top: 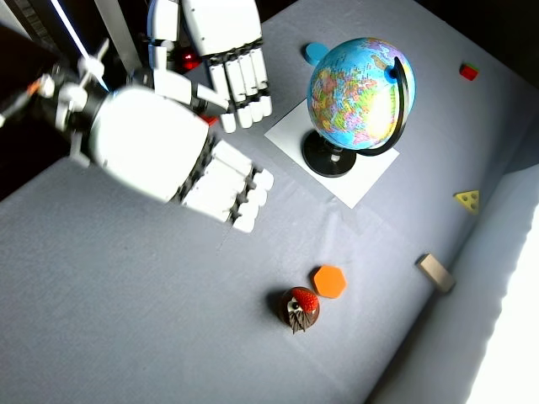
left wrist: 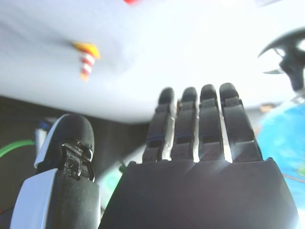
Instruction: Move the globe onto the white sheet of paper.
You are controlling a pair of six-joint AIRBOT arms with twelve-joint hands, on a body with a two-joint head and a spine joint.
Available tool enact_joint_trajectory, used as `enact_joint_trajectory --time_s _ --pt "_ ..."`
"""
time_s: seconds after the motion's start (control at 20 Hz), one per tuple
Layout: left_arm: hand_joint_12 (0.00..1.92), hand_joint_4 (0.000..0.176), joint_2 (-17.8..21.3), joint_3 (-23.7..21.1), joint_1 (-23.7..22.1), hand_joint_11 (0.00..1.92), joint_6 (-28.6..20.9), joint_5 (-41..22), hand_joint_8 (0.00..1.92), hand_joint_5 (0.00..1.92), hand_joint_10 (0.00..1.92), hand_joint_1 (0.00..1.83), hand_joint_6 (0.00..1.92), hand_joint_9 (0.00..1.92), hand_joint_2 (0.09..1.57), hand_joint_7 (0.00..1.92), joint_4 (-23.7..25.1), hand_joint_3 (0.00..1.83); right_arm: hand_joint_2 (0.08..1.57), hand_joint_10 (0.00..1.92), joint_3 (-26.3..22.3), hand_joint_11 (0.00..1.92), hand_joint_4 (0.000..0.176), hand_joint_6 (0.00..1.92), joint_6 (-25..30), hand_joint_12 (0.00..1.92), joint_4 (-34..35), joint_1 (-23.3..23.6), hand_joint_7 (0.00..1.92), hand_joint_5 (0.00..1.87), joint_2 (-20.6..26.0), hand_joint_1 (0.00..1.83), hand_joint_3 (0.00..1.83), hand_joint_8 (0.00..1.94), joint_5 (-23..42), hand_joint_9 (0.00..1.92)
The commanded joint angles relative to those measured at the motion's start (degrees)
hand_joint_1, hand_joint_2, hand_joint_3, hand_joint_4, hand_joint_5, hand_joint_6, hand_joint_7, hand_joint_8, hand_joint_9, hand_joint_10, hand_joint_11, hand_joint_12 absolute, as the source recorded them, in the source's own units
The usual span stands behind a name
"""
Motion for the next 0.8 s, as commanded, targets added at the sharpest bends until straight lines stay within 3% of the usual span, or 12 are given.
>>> enact_joint_trajectory --time_s 0.0,0.05,0.1,0.15,0.3,0.45,0.5,0.55,0.6,0.65,0.75 --pt "1.47 0.0 -0.11 0.26 -0.52 0.05 0.43 -0.93 0.35 0.62 0.71 0.0 0.29 0.55 1.36 0.78 2.26 0.0 1.15 0.66 -0.26 0.07 0.0 0.59 0.33 1.51 -4.54 0.67 0.88 0.65 0.3 0.04 0.0 0.12 -3.15 0.61" --pt "1.59 0.0 0.17 0.83 -0.74 0.09 0.44 -0.93 0.7 0.55 1.11 0.01 0.66 0.48 1.38 0.71 1.58 0.0 1.16 0.89 -0.3 0.14 0.0 0.81 0.36 1.6 -4.79 0.47 0.91 0.62 0.3 0.05 0.0 0.23 -3.14 0.59" --pt "1.78 0.0 0.52 1.33 -0.93 0.18 0.46 -0.73 1.04 0.52 1.42 0.04 1.02 0.48 1.4 0.66 1.65 0.0 1.17 1.11 -0.25 0.26 0.0 0.98 0.37 1.69 -4.9 0.35 0.87 0.63 0.3 0.07 0.0 0.53 -3.18 0.6" --pt "1.89 0.0 1.49 1.91 -1.21 0.26 1.14 0.5 1.2 0.54 1.58 0.08 1.2 0.51 1.41 0.69 1.35 0.0 1.17 1.28 -0.23 0.33 0.0 1.06 0.58 1.77 -5.62 0.19 0.82 0.67 0.3 0.11 0.0 0.81 -3.5 0.6" --pt "1.92 0.0 2.94 2.33 -1.88 0.46 2.75 1.86 1.45 0.69 1.81 0.2 1.4 0.61 1.43 0.78 1.81 0.0 1.24 1.7 -0.24 0.55 0.0 1.34 2.61 1.92 -9.06 -0.38 0.83 0.75 0.3 0.24 0.01 1.38 -4.14 0.68" --pt "1.92 0.0 3.06 3.0 -1.97 0.71 3.65 3.36 1.65 0.83 1.92 0.41 1.47 0.84 1.45 0.94 3.23 0.0 1.33 1.8 -0.24 0.71 0.0 1.63 6.06 1.92 -14.04 -1.16 0.89 0.77 0.3 0.49 0.02 1.57 -4.29 0.81" --pt "1.92 0.0 3.06 3.16 -1.88 0.82 3.89 4.27 1.72 0.86 1.92 0.51 1.57 0.94 1.44 0.99 3.95 0.0 1.31 1.88 -0.24 0.77 0.026 1.67 7.63 1.92 -16.45 -1.63 0.92 0.62 0.3 0.75 0.11 1.65 -4.31 0.85" --pt "1.92 0.0 3.05 3.18 -1.96 0.93 3.89 4.58 1.76 0.89 1.92 0.63 1.65 1.02 1.43 1.06 4.73 0.0 1.16 1.91 -0.24 0.85 0.0 1.71 8.4 1.92 -17.87 -1.91 0.94 0.62 0.31 0.85 0.42 1.74 -4.33 0.93" --pt "1.92 0.0 3.02 3.19 -2.2 0.98 3.89 4.68 1.8 0.89 1.92 0.7 1.7 1.07 1.43 1.08 5.27 0.0 1.04 1.92 -0.24 0.92 0.0 1.77 8.61 1.92 -18.26 -2.06 0.97 0.64 0.3 0.91 0.69 1.79 -4.36 0.98" --pt "1.92 0.0 2.94 3.25 -2.39 1.01 3.9 4.66 1.83 0.89 1.92 0.74 1.72 1.1 1.43 1.09 6.37 0.0 0.97 1.92 -0.24 0.97 0.0 1.82 8.83 1.92 -18.68 -2.22 0.99 0.65 0.3 0.95 0.85 1.83 -4.36 1.01" --pt "1.92 0.0 2.88 3.38 -2.27 1.01 3.55 4.7 1.86 0.91 1.92 0.76 1.74 1.1 1.44 1.09 6.63 0.0 0.92 1.92 -0.24 1.04 0.0 1.85 12.1 1.92 -23.59 -3.28 1.05 0.67 0.3 0.96 0.95 1.82 -5.53 1.06"
